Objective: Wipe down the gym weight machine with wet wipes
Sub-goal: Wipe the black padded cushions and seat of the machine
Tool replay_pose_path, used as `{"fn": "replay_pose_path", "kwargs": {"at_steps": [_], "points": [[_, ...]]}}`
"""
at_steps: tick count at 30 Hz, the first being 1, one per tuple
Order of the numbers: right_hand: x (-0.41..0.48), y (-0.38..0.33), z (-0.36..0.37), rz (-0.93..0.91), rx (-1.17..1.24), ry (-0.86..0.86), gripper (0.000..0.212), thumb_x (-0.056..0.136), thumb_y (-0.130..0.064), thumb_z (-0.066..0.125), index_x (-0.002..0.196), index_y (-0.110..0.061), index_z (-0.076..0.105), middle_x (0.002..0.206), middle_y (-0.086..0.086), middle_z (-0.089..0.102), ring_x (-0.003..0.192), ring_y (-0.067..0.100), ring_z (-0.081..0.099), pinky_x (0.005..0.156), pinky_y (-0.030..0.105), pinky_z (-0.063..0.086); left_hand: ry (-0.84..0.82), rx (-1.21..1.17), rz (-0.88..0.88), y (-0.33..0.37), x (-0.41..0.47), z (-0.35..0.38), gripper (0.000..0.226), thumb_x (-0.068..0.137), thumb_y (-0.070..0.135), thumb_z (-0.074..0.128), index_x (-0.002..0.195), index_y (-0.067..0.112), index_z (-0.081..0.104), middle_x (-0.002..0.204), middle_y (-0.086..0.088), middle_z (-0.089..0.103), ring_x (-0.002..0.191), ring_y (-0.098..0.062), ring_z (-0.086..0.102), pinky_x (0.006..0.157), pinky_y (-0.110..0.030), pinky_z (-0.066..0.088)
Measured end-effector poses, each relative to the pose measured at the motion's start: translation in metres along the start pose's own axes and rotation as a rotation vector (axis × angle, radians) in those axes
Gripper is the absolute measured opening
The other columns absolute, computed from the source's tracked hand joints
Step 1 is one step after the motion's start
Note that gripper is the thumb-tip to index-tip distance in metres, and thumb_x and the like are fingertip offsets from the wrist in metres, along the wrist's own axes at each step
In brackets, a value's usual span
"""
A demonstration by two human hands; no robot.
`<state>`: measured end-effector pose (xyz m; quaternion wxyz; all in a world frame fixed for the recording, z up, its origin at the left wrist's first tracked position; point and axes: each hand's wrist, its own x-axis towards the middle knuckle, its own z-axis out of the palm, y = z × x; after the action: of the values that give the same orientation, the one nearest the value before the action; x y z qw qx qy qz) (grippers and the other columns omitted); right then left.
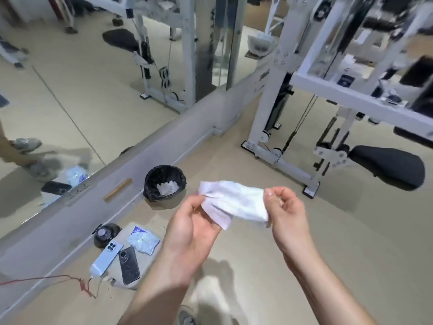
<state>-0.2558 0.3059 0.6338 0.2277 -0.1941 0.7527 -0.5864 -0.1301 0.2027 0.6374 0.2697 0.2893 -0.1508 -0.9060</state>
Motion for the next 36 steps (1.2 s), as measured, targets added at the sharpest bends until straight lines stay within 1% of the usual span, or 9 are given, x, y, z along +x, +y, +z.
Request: {"fn": "replay_pose_path", "kwargs": {"at_steps": [4, 6, 11, 13, 17, 22, 28, 32, 36], "points": [[-0.024, 0.027, -0.085, 0.026, -0.036, 0.256, 0.023, 0.100, -0.028, 0.050, 0.080, -0.017, 0.053, 0.061, -0.008, 0.047, 0.057, 0.009, 0.041, 0.059, 0.030, 0.034, -0.092, 0.136, -0.047, -0.058, -0.005, 0.049, 0.018, 0.086, 0.006, 0.049, 0.100, 0.005, 0.061, 0.101, -0.014, 0.065, 0.090, -0.024, 0.067, 0.076, -0.035, 0.053], [-0.041, 0.032, -0.128, 0.147, 0.226, 0.276, 0.025, 0.102, -0.021, 0.048, 0.078, -0.015, 0.051, 0.073, -0.003, 0.062, 0.073, 0.014, 0.058, 0.073, 0.032, 0.047, -0.093, 0.282, -0.041, -0.099, -0.014, 0.073, 0.012, 0.090, 0.002, 0.051, 0.095, 0.007, 0.060, 0.093, -0.013, 0.065, 0.086, -0.025, 0.066, 0.077, -0.038, 0.051], [-0.087, 0.036, -0.246, 0.413, 1.108, -0.095, 0.021, 0.078, -0.028, 0.073, 0.077, -0.013, 0.058, 0.104, 0.020, 0.069, 0.095, 0.035, 0.069, 0.080, 0.042, 0.054, -0.268, 0.695, -0.021, -0.206, -0.053, 0.135, 0.013, 0.099, 0.008, 0.049, 0.095, 0.016, 0.059, 0.072, 0.000, 0.061, 0.064, -0.012, 0.059, 0.061, -0.027, 0.049], [-0.102, 0.045, -0.285, 0.340, 1.127, -0.181, 0.049, 0.062, -0.034, 0.090, 0.099, -0.013, 0.066, 0.114, 0.015, 0.067, 0.101, 0.032, 0.067, 0.081, 0.041, 0.051, -0.381, 0.822, -0.032, -0.241, -0.069, 0.161, 0.012, 0.099, 0.009, 0.050, 0.095, 0.017, 0.058, 0.073, 0.000, 0.062, 0.063, -0.013, 0.058, 0.059, -0.025, 0.048], [-0.123, 0.064, -0.350, 0.136, 1.037, -0.315, 0.080, 0.079, -0.026, 0.079, 0.147, -0.012, 0.040, 0.146, 0.017, 0.047, 0.133, 0.036, 0.045, 0.103, 0.044, 0.044, -0.576, 1.032, 0.006, -0.296, -0.089, 0.211, 0.015, 0.099, 0.008, 0.045, 0.095, 0.017, 0.056, 0.076, -0.003, 0.064, 0.067, -0.016, 0.059, 0.058, -0.025, 0.048], [-0.136, 0.068, -0.424, 0.056, 0.862, -0.177, 0.062, 0.056, -0.022, 0.093, 0.111, -0.006, 0.070, 0.094, 0.012, 0.070, 0.076, 0.021, 0.067, 0.063, 0.026, 0.053, -0.614, 1.179, 0.204, -0.336, -0.083, 0.265, 0.017, 0.096, 0.008, 0.043, 0.093, 0.019, 0.057, 0.073, 0.001, 0.060, 0.065, -0.014, 0.056, 0.058, -0.027, 0.044], [-0.115, 0.076, -0.499, -0.011, 0.675, 0.095, 0.041, 0.063, -0.023, 0.088, 0.096, -0.005, 0.072, 0.092, 0.012, 0.071, 0.079, 0.022, 0.067, 0.068, 0.025, 0.053, -0.520, 1.070, 0.215, -0.380, -0.047, 0.313, 0.022, 0.093, 0.009, 0.043, 0.085, 0.024, 0.058, 0.066, 0.005, 0.054, 0.059, -0.013, 0.049, 0.056, -0.028, 0.037], [-0.075, 0.069, -0.537, -0.051, 0.745, 0.312, 0.040, 0.086, -0.029, 0.072, 0.115, -0.001, 0.065, 0.114, 0.015, 0.070, 0.101, 0.024, 0.068, 0.092, 0.038, 0.053, -0.387, 0.716, -0.064, -0.422, -0.005, 0.337, 0.020, 0.093, 0.007, 0.046, 0.091, 0.016, 0.063, 0.078, -0.003, 0.066, 0.070, -0.017, 0.064, 0.067, -0.033, 0.051], [-0.008, 0.056, -0.558, -0.014, 0.598, 0.620, 0.019, 0.102, -0.021, 0.048, 0.102, -0.010, 0.063, 0.098, 0.005, 0.074, 0.093, 0.021, 0.071, 0.081, 0.038, 0.055, -0.311, 0.534, -0.528, -0.467, 0.041, 0.357, 0.027, 0.093, 0.040, 0.052, 0.096, 0.014, 0.059, 0.086, -0.006, 0.062, 0.079, -0.022, 0.064, 0.069, -0.034, 0.051]]}}
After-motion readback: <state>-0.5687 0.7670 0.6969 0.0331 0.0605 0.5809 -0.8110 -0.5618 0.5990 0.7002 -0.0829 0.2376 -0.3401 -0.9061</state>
